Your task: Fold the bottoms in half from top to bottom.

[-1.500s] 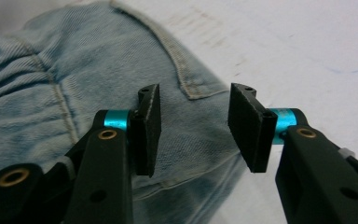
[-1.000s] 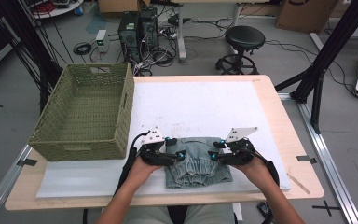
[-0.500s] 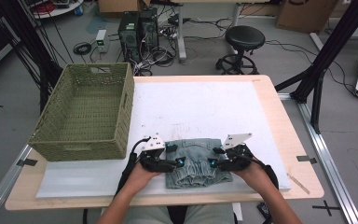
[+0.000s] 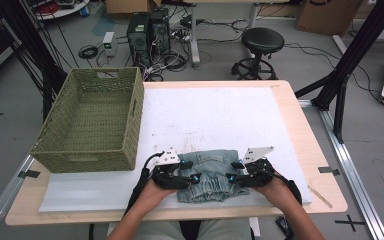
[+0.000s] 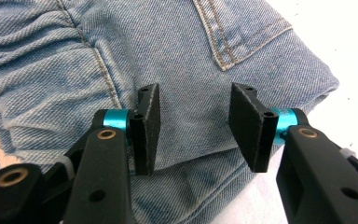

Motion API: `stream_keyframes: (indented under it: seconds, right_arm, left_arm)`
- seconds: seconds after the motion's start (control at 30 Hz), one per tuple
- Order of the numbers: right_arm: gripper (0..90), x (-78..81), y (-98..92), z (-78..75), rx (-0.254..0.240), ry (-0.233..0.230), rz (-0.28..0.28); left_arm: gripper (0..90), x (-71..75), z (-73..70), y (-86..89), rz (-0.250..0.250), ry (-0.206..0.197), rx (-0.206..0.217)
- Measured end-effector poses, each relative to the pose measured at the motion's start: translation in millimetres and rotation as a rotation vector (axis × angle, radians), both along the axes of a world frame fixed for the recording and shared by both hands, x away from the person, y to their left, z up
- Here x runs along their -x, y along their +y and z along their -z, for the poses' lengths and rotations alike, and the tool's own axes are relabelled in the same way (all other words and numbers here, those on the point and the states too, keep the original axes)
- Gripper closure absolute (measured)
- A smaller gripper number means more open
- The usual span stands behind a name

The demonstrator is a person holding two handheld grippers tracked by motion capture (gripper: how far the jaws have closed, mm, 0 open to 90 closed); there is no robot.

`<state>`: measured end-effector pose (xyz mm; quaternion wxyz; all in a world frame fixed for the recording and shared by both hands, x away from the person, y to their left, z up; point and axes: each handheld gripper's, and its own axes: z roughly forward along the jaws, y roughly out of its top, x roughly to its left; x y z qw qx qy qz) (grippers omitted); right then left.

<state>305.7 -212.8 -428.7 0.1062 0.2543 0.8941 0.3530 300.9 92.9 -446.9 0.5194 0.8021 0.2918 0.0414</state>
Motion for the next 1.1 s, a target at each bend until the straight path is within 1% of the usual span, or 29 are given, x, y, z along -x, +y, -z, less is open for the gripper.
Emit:
stream_keyframes:
  seconds: [0.17, 0.23, 0.27, 0.3, 0.33, 0.4, 0.43, 0.5, 0.53, 0.57, 0.6, 0.63, 0.67, 0.7, 0.77, 0.83, 0.87, 0.9, 0.93, 0.97, 1.0, 1.03, 1.1]
  right_arm:
    - [54.5, 1.3, -0.3, -0.1, 0.002, 0.003, -0.002]
    - [54.5, 1.8, -0.2, -0.5, 0.004, 0.003, -0.002]
    - [54.5, 1.7, -0.4, -0.9, 0.006, 0.001, -0.004]
    - [54.4, 1.7, -0.8, -2.4, 0.001, 0.007, -0.006]
    - [54.0, 1.2, -1.8, -4.2, -0.008, 0.009, -0.012]
    - [50.5, -0.1, -7.3, -12.2, -0.073, -0.003, -0.015]
    - [47.1, -1.0, -9.7, -16.1, -0.096, -0.011, -0.012]
    - [41.6, -4.0, -13.8, -23.3, -0.127, -0.021, 0.000]
    - [41.4, -6.1, -15.3, -26.5, -0.134, -0.032, 0.015]
    - [41.1, -8.3, -16.5, -29.1, -0.137, -0.044, 0.033]
    - [40.1, -11.9, -17.3, -31.3, -0.128, -0.065, 0.055]
    - [39.0, -14.4, -17.7, -32.2, -0.133, -0.069, 0.068]
    - [39.0, -18.0, -18.2, -32.9, -0.142, -0.068, 0.080]
    - [39.0, -21.5, -18.3, -33.0, -0.150, -0.070, 0.095]
    - [38.8, -29.6, -18.2, -31.7, -0.152, -0.066, 0.136]
    - [38.2, -38.0, -17.7, -27.0, -0.127, -0.047, 0.165]
    - [38.2, -42.2, -16.5, -23.5, -0.104, -0.031, 0.177]
    - [38.1, -45.7, -15.4, -19.6, -0.078, -0.017, 0.184]
    - [37.9, -48.4, -13.9, -15.2, -0.051, -0.007, 0.184]
    - [37.5, -51.0, -12.8, -10.7, -0.038, 0.015, 0.184]
    - [37.2, -53.1, -12.0, -6.5, -0.038, 0.039, 0.185]
    - [37.1, -54.5, -11.8, -3.4, -0.037, 0.048, 0.182]
    - [37.2, -56.1, -12.0, 0.9, -0.048, 0.071, 0.184]
  left_arm:
    - [43.8, 0.6, -0.3, 0.2, 0.003, 0.004, 0.003]
    - [43.8, 1.4, -2.0, 0.7, 0.001, -0.018, 0.003]
    - [43.6, 1.6, -3.9, 1.6, -0.002, -0.036, 0.006]
    - [43.0, 1.4, -5.7, 2.4, -0.008, -0.044, 0.011]
    - [42.1, 0.1, -8.7, 4.3, -0.024, -0.054, 0.026]
    - [39.4, -2.8, -13.3, 7.4, -0.063, -0.081, 0.034]
    - [39.2, -4.8, -15.6, 9.5, -0.080, -0.093, 0.034]
    - [38.5, -9.9, -20.0, 14.2, -0.121, -0.112, 0.055]
    - [38.5, -12.6, -22.1, 16.8, -0.145, -0.123, 0.068]
    - [38.5, -16.1, -23.7, 19.7, -0.179, -0.137, 0.090]
    - [38.4, -18.4, -24.4, 21.7, -0.195, -0.142, 0.099]
    - [38.4, -21.8, -24.8, 23.5, -0.208, -0.138, 0.105]
    - [38.4, -25.3, -24.3, 25.1, -0.219, -0.135, 0.097]
    - [38.4, -28.5, -22.6, 25.9, -0.228, -0.123, 0.088]
    - [38.4, -34.2, -17.6, 26.8, -0.245, -0.091, 0.051]
    - [38.7, -38.2, -11.5, 27.2, -0.255, -0.052, 0.028]
    - [39.0, -40.0, -9.0, 27.4, -0.252, -0.035, 0.003]
    - [39.0, -41.4, -6.4, 27.0, -0.244, -0.020, -0.012]
    - [39.0, -42.2, -4.4, 26.4, -0.239, -0.004, -0.015]
    - [39.0, -42.6, -3.6, 26.7, -0.235, 0.000, -0.018]
    - [39.3, -42.0, -3.0, 26.7, -0.235, -0.008, -0.012]
    - [40.2, -41.3, -1.6, 26.5, -0.237, -0.012, -0.004]
    - [40.7, -41.9, 3.2, 26.9, -0.221, 0.016, -0.010]
